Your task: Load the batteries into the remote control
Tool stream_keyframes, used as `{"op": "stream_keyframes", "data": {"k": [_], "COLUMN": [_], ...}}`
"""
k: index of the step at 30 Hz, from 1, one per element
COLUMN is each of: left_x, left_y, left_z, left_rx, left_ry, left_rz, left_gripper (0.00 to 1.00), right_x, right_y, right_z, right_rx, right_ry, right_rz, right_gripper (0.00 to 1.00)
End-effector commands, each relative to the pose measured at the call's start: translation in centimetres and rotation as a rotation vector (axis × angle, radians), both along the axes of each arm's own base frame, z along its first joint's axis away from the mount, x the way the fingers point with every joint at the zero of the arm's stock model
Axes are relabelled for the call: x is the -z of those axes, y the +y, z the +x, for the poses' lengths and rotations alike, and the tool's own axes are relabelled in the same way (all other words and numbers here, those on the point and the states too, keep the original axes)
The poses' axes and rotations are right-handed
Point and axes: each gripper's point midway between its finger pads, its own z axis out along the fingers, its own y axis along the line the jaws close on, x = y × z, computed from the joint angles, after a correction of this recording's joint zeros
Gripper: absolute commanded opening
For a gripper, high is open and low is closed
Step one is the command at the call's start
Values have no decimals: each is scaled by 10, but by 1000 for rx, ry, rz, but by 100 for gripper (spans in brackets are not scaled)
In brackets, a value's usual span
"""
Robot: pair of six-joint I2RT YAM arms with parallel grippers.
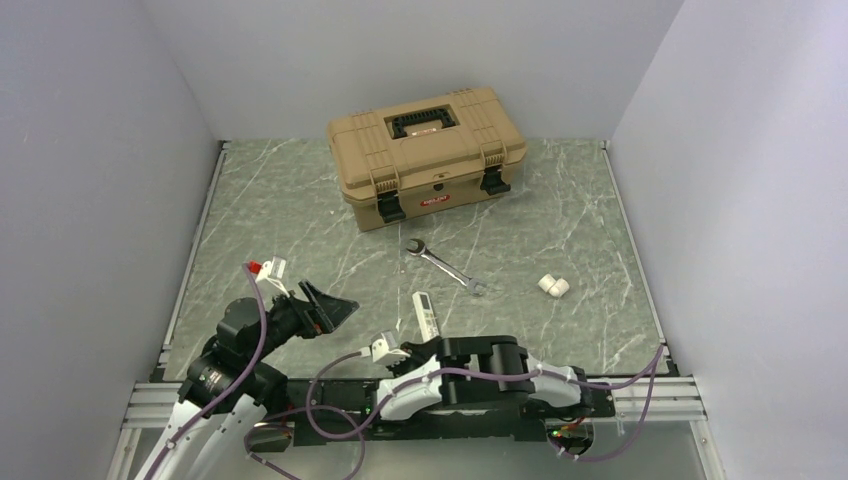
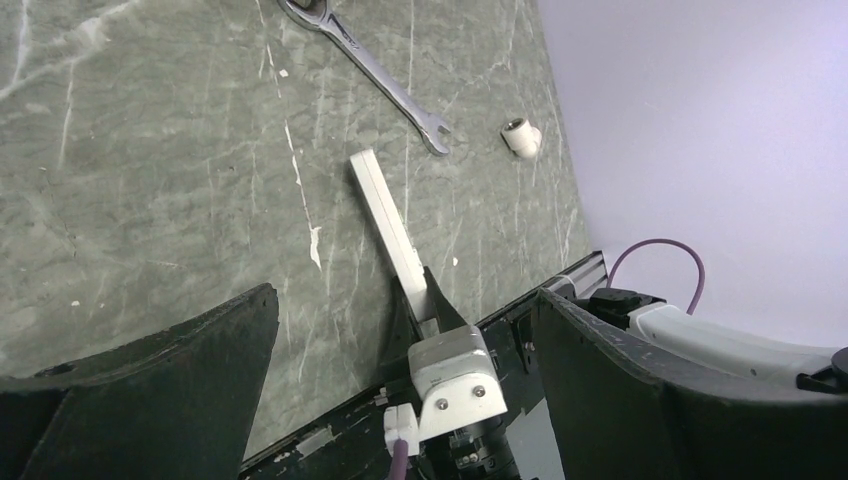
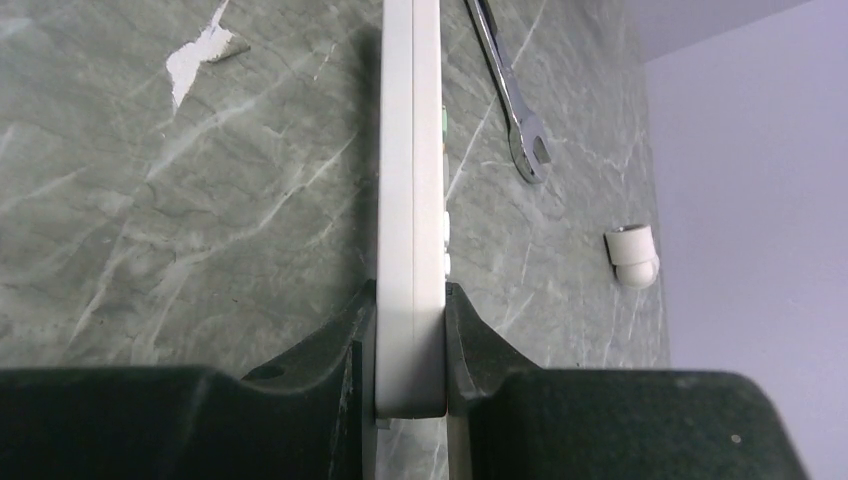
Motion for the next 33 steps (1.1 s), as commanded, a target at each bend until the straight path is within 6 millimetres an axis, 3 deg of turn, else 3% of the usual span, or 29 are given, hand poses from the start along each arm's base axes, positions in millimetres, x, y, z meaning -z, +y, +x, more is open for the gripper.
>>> {"op": "stream_keyframes", "data": {"k": [1, 12, 21, 28, 33], "left_x": [-6, -9, -7, -7, -8], "left_y": [1, 0, 2, 3, 2], "left_z": [2, 3, 0, -1, 1], "left_rx": [-13, -15, -26, -25, -22], "left_ry": [-17, -9, -4, -2, -6], "left_rz": [-21, -22, -33, -28, -34], "left_gripper": [97, 97, 97, 97, 97], "right_x": [-6, 43, 56, 57, 57], "right_y": [2, 24, 26, 28, 27], "right_z": [-3, -35, -51, -52, -54], "right_rx": [-16, -146, -174, -181, -185], "right_ry": [19, 386, 506, 519, 529], "right_rz": [51, 105, 111, 112, 110], "right_gripper": [0, 3, 21, 37, 42]}}
